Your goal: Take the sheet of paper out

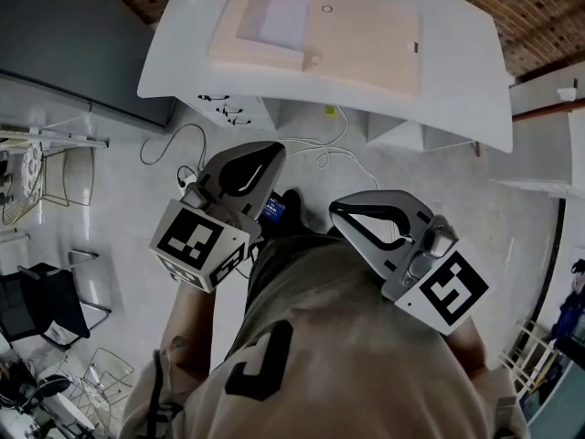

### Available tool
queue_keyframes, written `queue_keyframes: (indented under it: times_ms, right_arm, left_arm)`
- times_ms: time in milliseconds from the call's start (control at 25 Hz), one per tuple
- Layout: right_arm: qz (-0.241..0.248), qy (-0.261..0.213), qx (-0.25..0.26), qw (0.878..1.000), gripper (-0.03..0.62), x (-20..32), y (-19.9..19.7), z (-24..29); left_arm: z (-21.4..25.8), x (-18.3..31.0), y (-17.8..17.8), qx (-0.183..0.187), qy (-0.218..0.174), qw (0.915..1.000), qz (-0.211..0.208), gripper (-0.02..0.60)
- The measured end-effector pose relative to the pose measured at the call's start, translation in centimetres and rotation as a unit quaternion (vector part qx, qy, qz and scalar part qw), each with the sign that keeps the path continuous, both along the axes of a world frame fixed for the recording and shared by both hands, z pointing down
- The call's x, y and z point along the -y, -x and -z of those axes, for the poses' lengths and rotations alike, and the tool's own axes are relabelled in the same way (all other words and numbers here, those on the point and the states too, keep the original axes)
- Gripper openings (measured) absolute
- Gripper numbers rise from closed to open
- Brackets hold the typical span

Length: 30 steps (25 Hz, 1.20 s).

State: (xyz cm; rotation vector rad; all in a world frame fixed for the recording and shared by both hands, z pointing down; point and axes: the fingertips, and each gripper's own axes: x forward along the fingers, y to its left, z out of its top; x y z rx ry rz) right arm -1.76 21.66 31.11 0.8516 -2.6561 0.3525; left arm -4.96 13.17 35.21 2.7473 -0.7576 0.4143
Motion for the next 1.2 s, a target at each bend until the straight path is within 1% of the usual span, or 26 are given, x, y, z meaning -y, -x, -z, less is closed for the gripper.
queue_keyframes:
  times_ms: [200,480,760,1000,1200]
  right_arm:
    - [-0.006,0.002,0.013,1.0,0.023,1.4,0.4,-0.1]
    - [-0.005,0.006,0.013,1.0,0.024,3.0,0.9,-0.9]
    - [-0.005,0.018,0.011,1.0,0.024,5.1,2.4,-1.3]
    - [-0.007,0.027,0.008,1.0,0.025,7.0,3.6,-1.6]
    - [-0.009,0.033,0.007,0.999,0.024,8.7,4.9,-1.8]
  left_arm:
    - [-0.1,1.2,0.1,0.0,-0.002,1.0,-0.007,0.014]
    - [-0.9,2.2,0.6,-0.006,0.003,0.9999,-0.008,0.014]
    - [-1.3,3.5,2.0,-0.01,0.013,0.9998,-0.008,0.014]
    - [-1.4,4.7,2.9,-0.013,0.013,0.9997,-0.015,0.014]
    - [-1.5,6.3,4.4,-0.016,0.013,0.9997,-0.01,0.014]
